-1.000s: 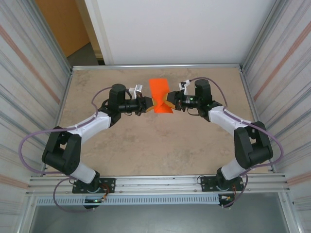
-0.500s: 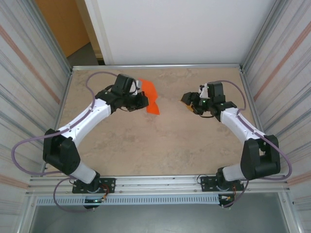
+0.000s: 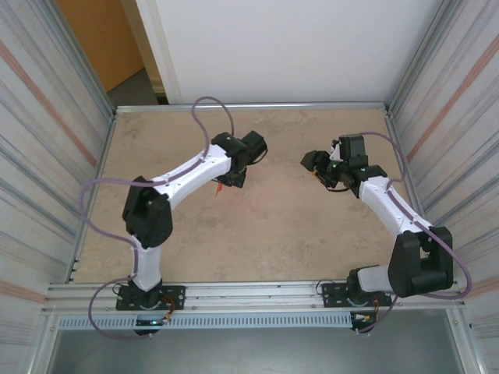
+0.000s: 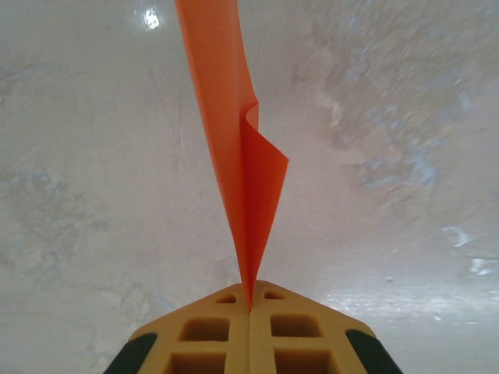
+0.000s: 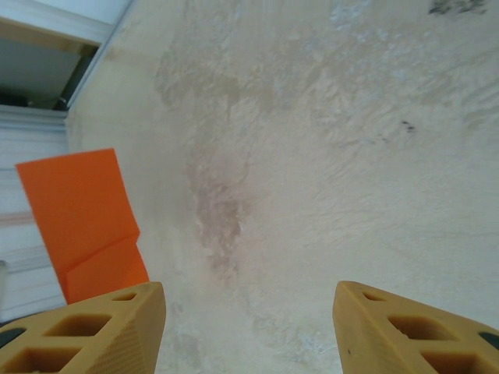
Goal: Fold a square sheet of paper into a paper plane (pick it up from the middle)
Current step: Turn over the paper at the center of the table.
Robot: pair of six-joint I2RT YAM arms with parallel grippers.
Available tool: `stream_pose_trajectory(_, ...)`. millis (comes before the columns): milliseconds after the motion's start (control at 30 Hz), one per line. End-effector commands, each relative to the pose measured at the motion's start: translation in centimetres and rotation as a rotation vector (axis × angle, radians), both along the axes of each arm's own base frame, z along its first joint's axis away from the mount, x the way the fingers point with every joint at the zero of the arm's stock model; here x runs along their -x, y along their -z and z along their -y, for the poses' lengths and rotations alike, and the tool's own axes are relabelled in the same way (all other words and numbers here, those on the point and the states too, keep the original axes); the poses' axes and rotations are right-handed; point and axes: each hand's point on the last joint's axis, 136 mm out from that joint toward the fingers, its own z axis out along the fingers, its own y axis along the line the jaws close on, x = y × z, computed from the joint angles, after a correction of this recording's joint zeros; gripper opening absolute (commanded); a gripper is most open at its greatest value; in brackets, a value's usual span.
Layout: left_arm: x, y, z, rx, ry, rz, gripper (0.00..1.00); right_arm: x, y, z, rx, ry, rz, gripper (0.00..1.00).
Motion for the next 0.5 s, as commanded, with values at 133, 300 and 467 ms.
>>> stream_pose_trajectory(133,0.4,2.9,1.9,0.022,-0.034,-0.091,0.08,1.0,0.8,2.1,0.039,0.063,-0.019,0.57)
stream_pose_trajectory(300,0.9,4.6,5.8,0.238,-0.028,-0.179,0.17,1.2,1.6,2.3,0.040,0.067,-0.042,0.56)
stream_pose_trajectory(467,1.2,4.6,8.4,0.489,-0.014,-0.243,0.36,1.2,2.2,1.9,0.034,0.045,-0.055,0.55)
